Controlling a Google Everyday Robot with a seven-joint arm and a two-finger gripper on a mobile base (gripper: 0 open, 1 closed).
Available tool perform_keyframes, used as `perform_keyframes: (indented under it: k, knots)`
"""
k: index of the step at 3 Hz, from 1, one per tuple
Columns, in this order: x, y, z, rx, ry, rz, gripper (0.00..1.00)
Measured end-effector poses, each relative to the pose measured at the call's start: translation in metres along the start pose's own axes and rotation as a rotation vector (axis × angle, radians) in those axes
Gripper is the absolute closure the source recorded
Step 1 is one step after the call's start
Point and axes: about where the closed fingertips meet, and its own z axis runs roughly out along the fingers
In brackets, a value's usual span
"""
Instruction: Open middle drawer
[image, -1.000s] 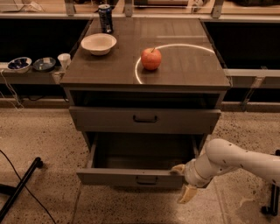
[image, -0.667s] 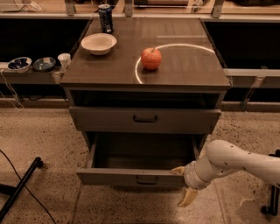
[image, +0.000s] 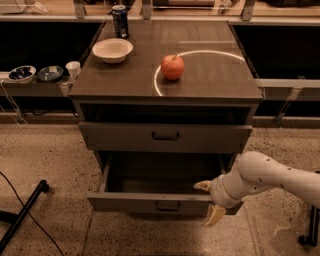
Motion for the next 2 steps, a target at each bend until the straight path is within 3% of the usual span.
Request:
perform_keyframes:
  k: [1, 2]
  knots:
    - [-0.0001, -0.0004, -0.0002, 0.001, 0.000, 0.000, 0.08]
    - [0.0000, -0.0005, -0.0001, 0.001, 0.000, 0.000, 0.00]
